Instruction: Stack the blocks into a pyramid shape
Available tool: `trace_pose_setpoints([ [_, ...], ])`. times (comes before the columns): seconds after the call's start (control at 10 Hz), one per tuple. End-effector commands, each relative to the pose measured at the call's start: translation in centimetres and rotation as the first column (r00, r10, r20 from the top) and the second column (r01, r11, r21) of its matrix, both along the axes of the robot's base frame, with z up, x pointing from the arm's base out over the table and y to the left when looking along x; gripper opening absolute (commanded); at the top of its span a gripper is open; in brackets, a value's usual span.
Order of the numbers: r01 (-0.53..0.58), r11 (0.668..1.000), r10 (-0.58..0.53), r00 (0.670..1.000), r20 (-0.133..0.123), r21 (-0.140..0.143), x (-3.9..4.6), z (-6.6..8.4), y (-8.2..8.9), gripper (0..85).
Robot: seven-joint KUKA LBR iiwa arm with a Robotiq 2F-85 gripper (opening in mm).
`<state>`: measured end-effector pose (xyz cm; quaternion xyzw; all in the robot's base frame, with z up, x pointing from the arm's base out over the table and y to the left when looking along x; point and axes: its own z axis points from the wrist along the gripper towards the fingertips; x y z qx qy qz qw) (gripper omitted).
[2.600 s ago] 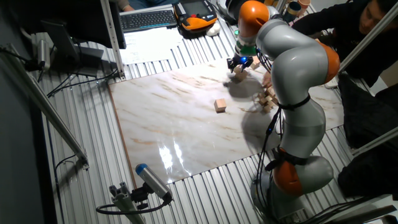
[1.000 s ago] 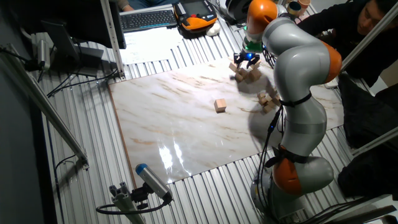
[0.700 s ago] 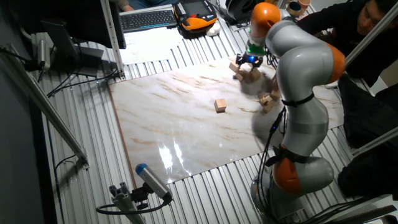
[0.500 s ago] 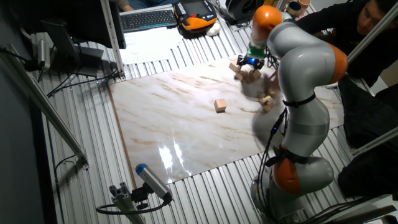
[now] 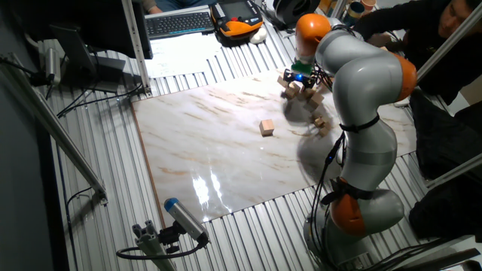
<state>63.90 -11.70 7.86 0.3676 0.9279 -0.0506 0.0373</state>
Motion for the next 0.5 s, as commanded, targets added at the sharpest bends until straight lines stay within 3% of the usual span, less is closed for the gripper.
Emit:
trace_pose_setpoints([
  [0.0,0.229,0.974,-0.229,0.974,0.000,0.000,0.10,-0.12,0.15,68.0],
  [0.2,0.234,0.972,-0.234,0.972,0.007,0.001,0.48,-0.57,-0.03,68.0],
  [0.3,0.223,0.974,-0.223,0.975,0.006,0.030,0.73,-0.80,-0.31,68.0],
  [0.4,0.221,0.975,-0.221,0.975,0.005,0.037,0.76,-1.02,-0.27,68.0],
])
